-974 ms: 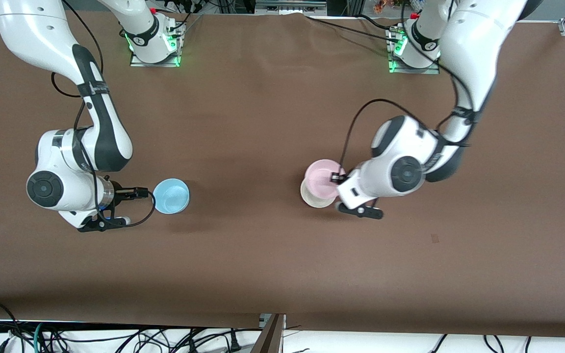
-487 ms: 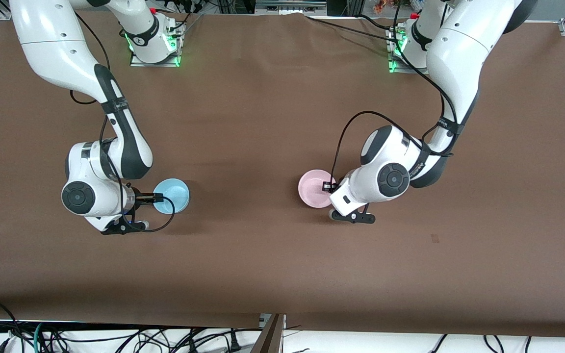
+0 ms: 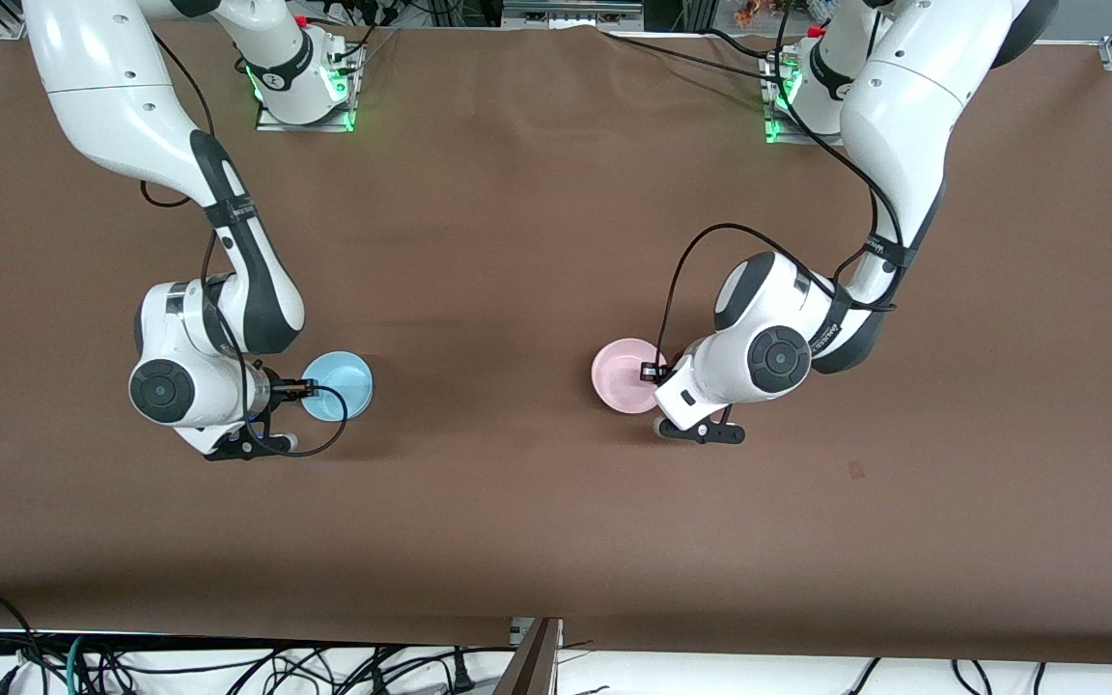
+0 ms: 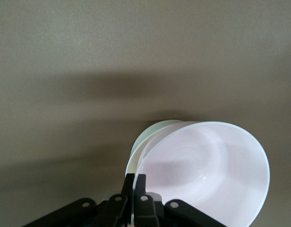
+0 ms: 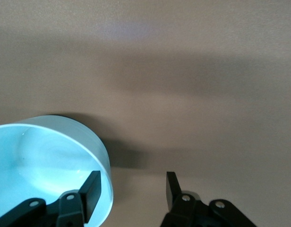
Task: Stack pink and blue bowls on white bowl
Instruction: 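Lift the blue bowl with the right gripper while the left gripper withdraws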
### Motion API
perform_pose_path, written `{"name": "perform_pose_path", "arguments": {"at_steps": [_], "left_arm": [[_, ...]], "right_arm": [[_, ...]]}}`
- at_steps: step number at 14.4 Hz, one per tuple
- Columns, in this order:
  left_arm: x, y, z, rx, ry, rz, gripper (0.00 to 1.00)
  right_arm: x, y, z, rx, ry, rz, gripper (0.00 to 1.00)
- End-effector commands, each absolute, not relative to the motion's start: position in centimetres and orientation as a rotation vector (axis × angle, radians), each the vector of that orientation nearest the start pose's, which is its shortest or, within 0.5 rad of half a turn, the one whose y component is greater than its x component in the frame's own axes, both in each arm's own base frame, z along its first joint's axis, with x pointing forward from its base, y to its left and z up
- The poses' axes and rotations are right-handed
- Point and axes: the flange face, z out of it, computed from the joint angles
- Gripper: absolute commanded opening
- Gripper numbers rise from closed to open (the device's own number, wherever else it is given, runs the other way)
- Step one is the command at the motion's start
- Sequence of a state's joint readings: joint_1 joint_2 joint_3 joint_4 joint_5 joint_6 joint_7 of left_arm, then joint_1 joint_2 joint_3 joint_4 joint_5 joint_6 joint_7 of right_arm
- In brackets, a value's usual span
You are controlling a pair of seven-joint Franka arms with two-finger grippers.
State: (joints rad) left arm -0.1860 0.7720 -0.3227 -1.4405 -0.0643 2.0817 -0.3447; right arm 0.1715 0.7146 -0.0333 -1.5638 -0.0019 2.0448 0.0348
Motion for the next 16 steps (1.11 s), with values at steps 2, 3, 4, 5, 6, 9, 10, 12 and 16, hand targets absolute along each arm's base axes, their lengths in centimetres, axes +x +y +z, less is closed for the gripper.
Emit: {"name": "perform_pose_path", "arguments": {"at_steps": [2, 3, 4, 5, 6, 9, 10, 12, 16], "left_arm": [[64.1, -31.5, 24.0, -3.320, 0.120, 0.340, 0.00], [64.2, -31.3, 23.9, -3.310, 0.129, 0.330, 0.00], [64.2, -31.3, 23.8, -3.306, 0.133, 0.329, 0.00], [64.1, -31.4, 23.8, -3.307, 0.129, 0.331, 0.00], [64.1, -31.4, 23.8, -3.307, 0.126, 0.331, 0.00], [64.1, -31.4, 23.8, -3.305, 0.129, 0.338, 0.31], [64.1, -31.3, 23.8, -3.305, 0.130, 0.335, 0.30], [64.0, -31.5, 24.2, -3.304, 0.137, 0.332, 0.99], [64.2, -31.2, 25.1, -3.307, 0.124, 0.330, 1.00]], "right_arm": [[67.0, 9.9, 21.3, -3.169, -0.161, 0.343, 0.64], [67.0, 9.9, 21.4, -3.169, -0.161, 0.343, 0.63], [66.9, 9.9, 21.4, -3.168, -0.157, 0.343, 0.58], [66.8, 9.9, 21.4, -3.167, -0.159, 0.345, 0.54], [66.5, 10.0, 21.5, -3.167, -0.161, 0.331, 0.54], [64.8, 9.7, 22.0, -3.164, -0.148, 0.176, 0.55], [64.0, 9.5, 21.8, -3.165, -0.114, 0.115, 0.55], [63.5, 9.5, 21.1, -3.164, -0.066, 0.054, 0.55], [63.5, 9.6, 21.2, -3.164, -0.065, 0.058, 0.48]]}}
